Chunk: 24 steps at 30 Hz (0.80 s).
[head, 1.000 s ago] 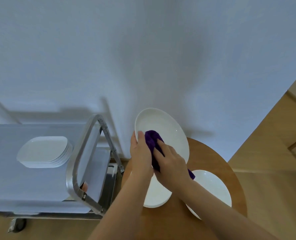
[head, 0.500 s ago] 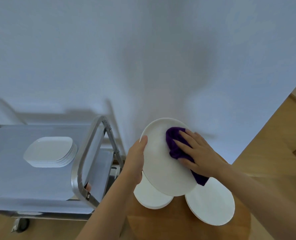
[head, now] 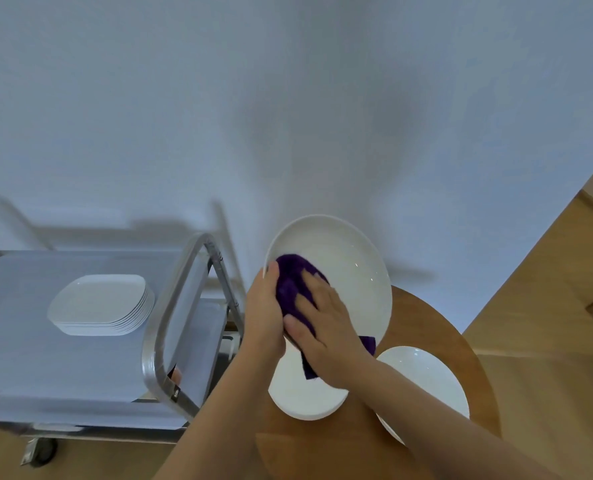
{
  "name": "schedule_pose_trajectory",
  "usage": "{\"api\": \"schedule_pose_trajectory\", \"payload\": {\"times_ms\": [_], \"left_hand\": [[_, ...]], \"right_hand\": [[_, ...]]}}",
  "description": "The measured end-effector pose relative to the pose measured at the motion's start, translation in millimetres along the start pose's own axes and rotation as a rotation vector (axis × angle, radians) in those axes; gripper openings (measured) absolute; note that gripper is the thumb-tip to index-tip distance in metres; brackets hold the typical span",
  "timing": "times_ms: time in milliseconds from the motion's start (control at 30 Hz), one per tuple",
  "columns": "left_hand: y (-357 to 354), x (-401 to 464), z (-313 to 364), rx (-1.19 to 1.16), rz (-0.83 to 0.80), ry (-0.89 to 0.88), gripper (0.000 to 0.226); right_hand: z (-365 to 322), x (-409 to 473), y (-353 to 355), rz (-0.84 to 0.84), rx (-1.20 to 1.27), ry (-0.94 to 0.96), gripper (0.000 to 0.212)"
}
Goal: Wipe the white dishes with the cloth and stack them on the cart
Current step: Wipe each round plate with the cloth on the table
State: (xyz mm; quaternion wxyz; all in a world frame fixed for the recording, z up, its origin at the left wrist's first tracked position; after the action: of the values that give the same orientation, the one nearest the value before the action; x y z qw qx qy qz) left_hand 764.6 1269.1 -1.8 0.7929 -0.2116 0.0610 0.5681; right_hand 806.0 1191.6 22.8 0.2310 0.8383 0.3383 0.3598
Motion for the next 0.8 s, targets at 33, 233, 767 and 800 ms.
{"api": "schedule_pose_trajectory", "payload": {"times_ms": [33,233,767,800], "left_hand": [[3,2,0,-0.008,0.017,0.031,0.044],[-3,18,7,0.069,-0.093,0.156,0.03],[23,29,-24,0.136,-0.166,0.228,0.077],[18,25,-31,0.038,-0.206,0.296,0.071]], "right_hand": [[0,-6,-1,-0.039,-0.019,0.029,0.063],[13,-36,25,0.027,-0.349,0.358,0.06],[79,-20,66,0.181,1.258,-0.914,0.036],[83,-23,63,0.2,1.298,-0.938,0.026]]}}
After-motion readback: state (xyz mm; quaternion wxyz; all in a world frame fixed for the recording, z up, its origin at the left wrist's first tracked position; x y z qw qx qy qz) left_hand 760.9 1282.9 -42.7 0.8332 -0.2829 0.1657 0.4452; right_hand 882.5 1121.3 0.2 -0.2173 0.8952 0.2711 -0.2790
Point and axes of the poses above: each hand's wrist, its own x-axis towards the middle knuckle, its own y-axis out of the back of the hand, z = x × y, the point moved 9 cm from there along x, towards the middle knuckle, and after that the axes turned 14 degrees about z, right-handed, at the moved point
